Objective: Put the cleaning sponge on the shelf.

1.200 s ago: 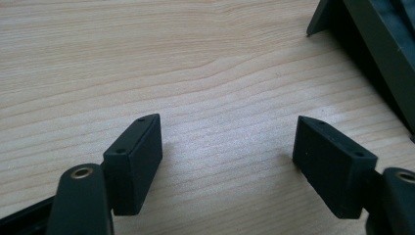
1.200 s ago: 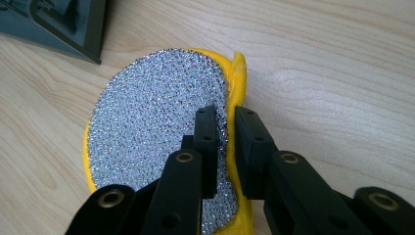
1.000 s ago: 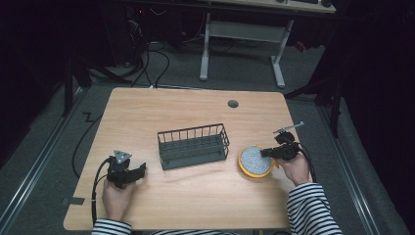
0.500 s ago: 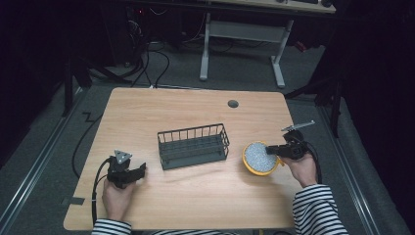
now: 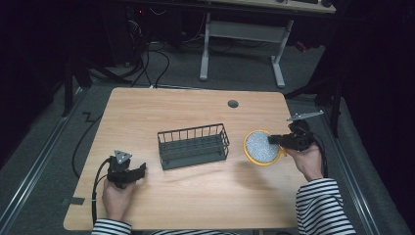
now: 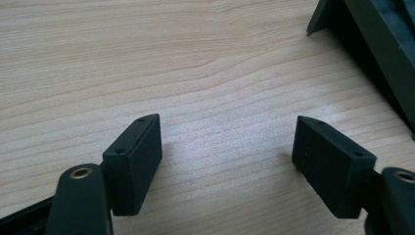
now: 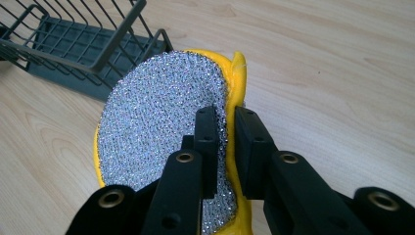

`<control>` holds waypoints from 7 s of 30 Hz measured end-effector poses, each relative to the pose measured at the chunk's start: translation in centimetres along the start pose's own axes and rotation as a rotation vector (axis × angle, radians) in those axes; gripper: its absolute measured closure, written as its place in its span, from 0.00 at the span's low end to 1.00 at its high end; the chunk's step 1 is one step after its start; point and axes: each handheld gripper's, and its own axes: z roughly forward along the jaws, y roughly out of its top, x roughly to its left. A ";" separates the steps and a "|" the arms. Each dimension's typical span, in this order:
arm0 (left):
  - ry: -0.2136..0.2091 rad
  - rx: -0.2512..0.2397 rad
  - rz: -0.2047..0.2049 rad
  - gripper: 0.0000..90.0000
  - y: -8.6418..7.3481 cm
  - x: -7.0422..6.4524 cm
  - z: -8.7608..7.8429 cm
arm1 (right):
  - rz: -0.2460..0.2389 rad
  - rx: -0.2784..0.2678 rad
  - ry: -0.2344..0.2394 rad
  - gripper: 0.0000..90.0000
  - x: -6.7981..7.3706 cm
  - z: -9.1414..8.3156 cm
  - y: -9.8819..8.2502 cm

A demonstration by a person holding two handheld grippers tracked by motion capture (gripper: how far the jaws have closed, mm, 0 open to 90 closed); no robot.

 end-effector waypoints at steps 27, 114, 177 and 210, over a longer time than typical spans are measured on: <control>-0.006 -0.002 -0.006 0.30 0.0 0.1 0.0 | -0.108 -0.076 0.020 0.90 3.2 -1.3 6.3; -0.008 -0.003 -0.009 0.30 0.0 0.1 0.0 | -0.282 0.022 0.137 0.91 10.3 11.8 10.6; -0.001 0.000 0.000 0.30 0.0 0.0 0.0 | 0.035 -0.200 -0.056 0.55 1.8 2.6 -4.9; 0.000 0.000 0.000 0.30 0.0 0.0 0.0 | 0.076 -0.165 -0.198 0.48 1.8 6.4 -12.4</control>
